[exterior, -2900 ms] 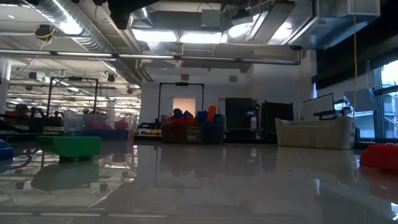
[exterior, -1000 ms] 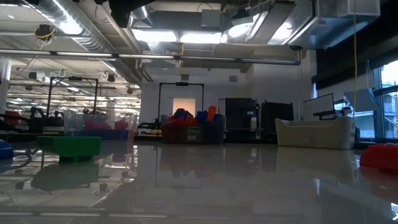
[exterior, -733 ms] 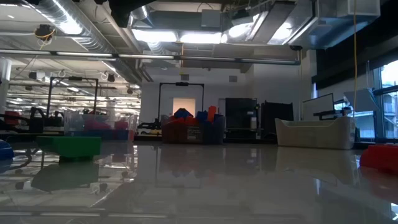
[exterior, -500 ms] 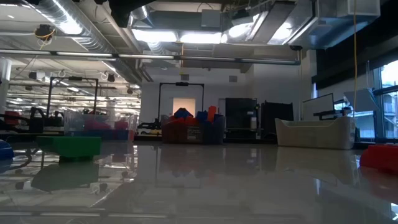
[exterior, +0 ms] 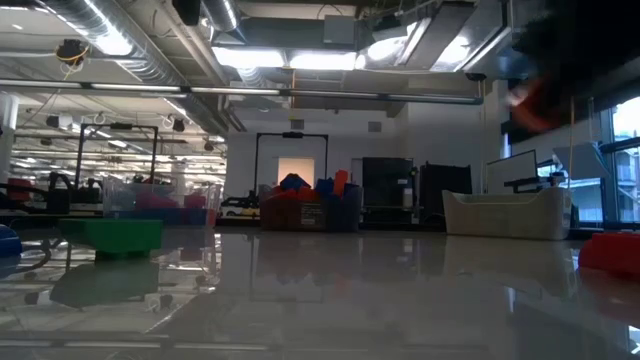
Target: Sort blocks by size
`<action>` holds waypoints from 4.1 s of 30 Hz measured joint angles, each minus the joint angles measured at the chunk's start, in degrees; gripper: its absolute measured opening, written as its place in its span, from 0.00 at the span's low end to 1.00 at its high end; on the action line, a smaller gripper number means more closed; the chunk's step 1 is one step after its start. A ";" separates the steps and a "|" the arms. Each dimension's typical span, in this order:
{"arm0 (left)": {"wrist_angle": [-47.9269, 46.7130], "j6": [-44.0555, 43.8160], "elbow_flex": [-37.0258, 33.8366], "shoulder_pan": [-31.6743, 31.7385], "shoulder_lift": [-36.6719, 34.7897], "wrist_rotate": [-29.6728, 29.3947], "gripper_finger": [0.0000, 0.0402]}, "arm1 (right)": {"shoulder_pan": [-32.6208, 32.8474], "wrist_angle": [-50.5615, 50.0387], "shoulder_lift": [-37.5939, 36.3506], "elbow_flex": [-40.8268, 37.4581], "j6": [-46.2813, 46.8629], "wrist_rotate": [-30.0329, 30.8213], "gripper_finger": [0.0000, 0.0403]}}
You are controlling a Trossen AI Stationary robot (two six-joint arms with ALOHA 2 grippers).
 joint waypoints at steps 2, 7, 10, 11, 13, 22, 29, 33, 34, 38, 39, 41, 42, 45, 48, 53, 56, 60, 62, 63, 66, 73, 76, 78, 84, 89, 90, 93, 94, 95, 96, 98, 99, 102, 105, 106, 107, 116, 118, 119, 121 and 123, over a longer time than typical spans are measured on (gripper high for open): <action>-0.02 0.00 0.00 0.17 -1.67 0.00 0.49 | -2.85 5.41 0.00 -0.56 -5.32 2.35 0.23; -0.27 0.02 0.02 0.37 -5.08 -0.01 0.49 | -10.71 20.19 0.01 -3.93 -16.27 6.82 0.23; -0.30 0.01 0.02 0.37 -6.36 0.00 0.49 | -15.34 32.37 0.21 -6.57 -23.25 7.12 0.24; -0.45 0.00 0.02 0.37 -6.70 0.01 0.49 | -16.88 36.91 0.76 -7.13 -25.49 6.94 0.25; -0.71 0.01 0.02 0.37 -7.20 0.01 0.49 | -19.95 45.06 2.18 -8.10 -30.52 5.88 0.24; -4.99 0.11 0.02 0.36 -7.99 -0.01 0.49 | -33.05 76.25 14.87 -7.02 -39.92 -6.87 0.24; -4.08 1.50 0.02 0.46 -8.74 0.01 0.49 | -38.85 79.30 26.25 3.37 -40.00 -14.01 0.23; -4.49 1.28 -0.02 0.67 -9.47 -0.01 0.49 | -40.36 78.71 32.10 11.11 -40.30 -14.15 0.24; -4.14 1.25 0.00 0.68 -9.66 -0.01 0.49 | -40.72 79.24 33.53 13.52 -40.39 -14.23 0.24; -4.40 1.46 0.00 0.74 -10.21 0.01 0.49 | -41.97 78.63 39.04 21.90 -41.24 -14.32 0.23; -4.24 1.45 -0.02 0.70 -10.25 0.02 0.49 | -42.30 78.80 40.79 24.52 -41.25 -14.44 0.23; -4.33 1.49 -0.02 0.79 -10.51 -0.01 0.49 | -42.96 78.45 43.71 29.18 -41.25 -15.14 0.23; -4.00 1.46 -0.02 0.77 -10.53 -0.01 0.49 | -43.25 78.88 45.40 31.83 -41.25 -15.16 0.23; -4.16 1.48 0.00 0.73 -10.69 0.02 0.49 | -44.13 79.07 50.09 39.18 -41.19 -15.20 0.24; -4.16 1.48 0.00 0.72 -10.71 0.00 0.49 | -44.50 78.24 54.55 45.99 -41.25 -15.84 0.24; -4.21 1.49 0.00 0.72 -10.71 0.01 0.49 | -45.28 77.80 60.61 56.50 -41.22 -16.52 0.23; -4.16 1.55 0.00 0.72 -10.71 0.01 0.49 | -46.02 77.99 64.44 62.63 -41.23 -16.03 0.24; -4.32 1.66 0.00 0.72 -10.70 0.01 0.49 | -47.68 77.73 69.03 68.62 -41.23 -15.64 0.25; -4.34 1.66 0.00 0.72 -10.71 0.01 0.49 | -48.39 78.73 70.13 69.55 -41.19 -15.53 0.25; -4.40 1.66 0.00 0.72 -10.70 0.01 0.49 | -48.70 80.07 70.30 69.32 -40.87 -15.06 0.25; -4.71 1.66 0.00 0.72 -10.69 0.01 0.49 | -49.31 80.74 70.38 69.11 -39.26 -13.59 0.26; -4.84 2.62 0.00 0.72 -10.69 0.01 0.49 | -50.00 80.28 70.38 69.11 -37.53 -14.66 0.44; -4.76 2.55 0.00 0.72 -10.69 0.01 0.49 | -49.99 78.95 70.38 69.11 -37.38 -13.13 0.54; -4.71 2.58 0.00 0.72 -10.69 0.01 0.49 | -49.95 78.62 70.38 69.11 -37.36 -13.30 0.59; -4.72 2.52 0.00 0.72 -10.69 0.01 0.49 | -49.89 76.26 68.14 69.01 -37.31 -14.08 0.65; -4.62 2.34 0.00 0.72 -10.69 0.01 0.49 | -49.92 66.27 62.71 69.09 -40.20 -15.09 0.65; -4.62 2.34 0.00 0.72 -10.69 0.01 0.49 | -49.92 63.83 61.79 69.09 -41.58 -15.07 0.65; -4.62 2.32 0.00 0.68 -10.69 0.01 0.49 | -49.96 56.98 59.27 69.07 -43.64 -15.07 0.66; -4.62 2.32 0.00 0.68 -10.69 0.01 0.49 | -49.98 55.45 58.51 69.07 -44.08 -15.07 0.66; -4.64 2.32 0.00 0.68 -10.69 0.01 0.49 | -50.04 53.31 57.64 69.07 -44.50 -14.91 0.66; -4.64 2.32 0.00 0.68 -10.69 0.01 0.49 | -50.06 51.43 56.79 69.07 -45.31 -14.53 0.66; -4.64 2.27 0.00 0.68 -10.69 0.01 0.49 | -50.07 47.25 54.93 69.07 -46.54 -13.52 0.66; -4.64 1.91 0.00 0.68 -10.69 0.01 0.49 | -50.05 45.59 54.02 69.07 -47.12 -13.18 0.66; -4.73 0.99 0.00 0.68 -10.69 0.01 0.49 | -50.06 38.87 50.69 69.07 -48.75 -13.65 0.66; -4.80 0.81 0.00 0.68 -10.69 0.01 0.49 | -50.07 32.23 46.95 69.07 -51.15 -14.10 0.66; -4.88 0.79 0.00 0.68 -10.69 0.01 0.49 | -50.07 30.41 45.76 69.07 -51.71 -14.11 0.66; -5.06 0.79 0.00 0.68 -10.69 0.01 0.49 | -50.07 28.65 44.44 69.07 -52.08 -14.11 0.66; -4.33 1.50 -0.02 0.77 -4.95 0.10 0.49 | -48.18 2.56 30.83 69.05 -54.48 -15.09 0.66; -4.34 1.51 0.33 1.13 -2.91 0.24 0.49 | -46.54 -3.55 27.84 69.05 -54.26 -15.14 0.66; -4.29 1.43 0.92 1.31 -1.52 0.21 0.49 | -45.49 -6.11 26.41 69.05 -53.73 -15.16 0.66; -4.69 1.42 2.23 1.66 1.35 0.21 0.49 | -43.15 -11.23 23.88 69.05 -52.25 -15.26 0.66; -4.82 1.45 4.13 1.78 4.86 0.25 0.49 | -40.25 -15.30 21.45 69.07 -50.06 -15.20 0.66</action>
